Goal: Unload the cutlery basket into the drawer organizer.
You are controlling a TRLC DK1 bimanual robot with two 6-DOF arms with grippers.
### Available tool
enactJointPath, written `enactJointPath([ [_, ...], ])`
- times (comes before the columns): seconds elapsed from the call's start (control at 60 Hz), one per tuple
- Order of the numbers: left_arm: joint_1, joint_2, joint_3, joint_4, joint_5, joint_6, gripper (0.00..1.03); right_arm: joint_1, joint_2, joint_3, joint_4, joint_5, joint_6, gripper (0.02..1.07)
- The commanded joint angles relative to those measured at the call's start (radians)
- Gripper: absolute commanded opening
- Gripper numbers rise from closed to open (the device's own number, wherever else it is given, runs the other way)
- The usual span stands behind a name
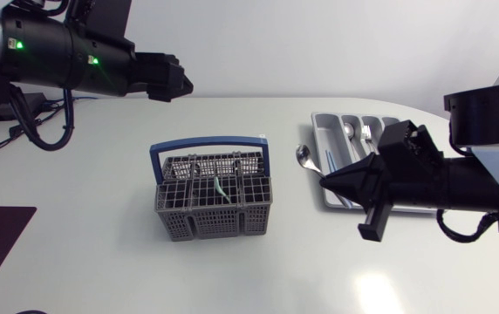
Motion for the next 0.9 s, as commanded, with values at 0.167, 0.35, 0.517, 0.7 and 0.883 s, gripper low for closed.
enactJointPath([
  [0.167,0.014,-0.008,0.004,0.012,0.016,0.054,0.83,-0.223,0.095,0.044,-0.166,-0.133,-0.329,0.07],
  [0.35,0.017,0.003,-0.016,-0.021,0.027,0.115,0.83,-0.409,0.281,0.139,-0.298,-0.193,-0.608,0.07],
  [0.517,0.018,0.002,-0.033,-0.074,0.032,0.169,0.83,-0.563,0.494,0.303,-0.453,-0.195,-0.857,0.07],
  [0.7,0.012,-0.005,-0.055,-0.121,0.035,0.221,0.83,-0.648,0.667,0.427,-0.521,-0.155,-1.032,0.07],
  [0.883,-0.003,-0.018,-0.073,-0.172,0.036,0.251,0.83,-0.687,0.799,0.516,-0.527,-0.052,-1.162,0.07],
])
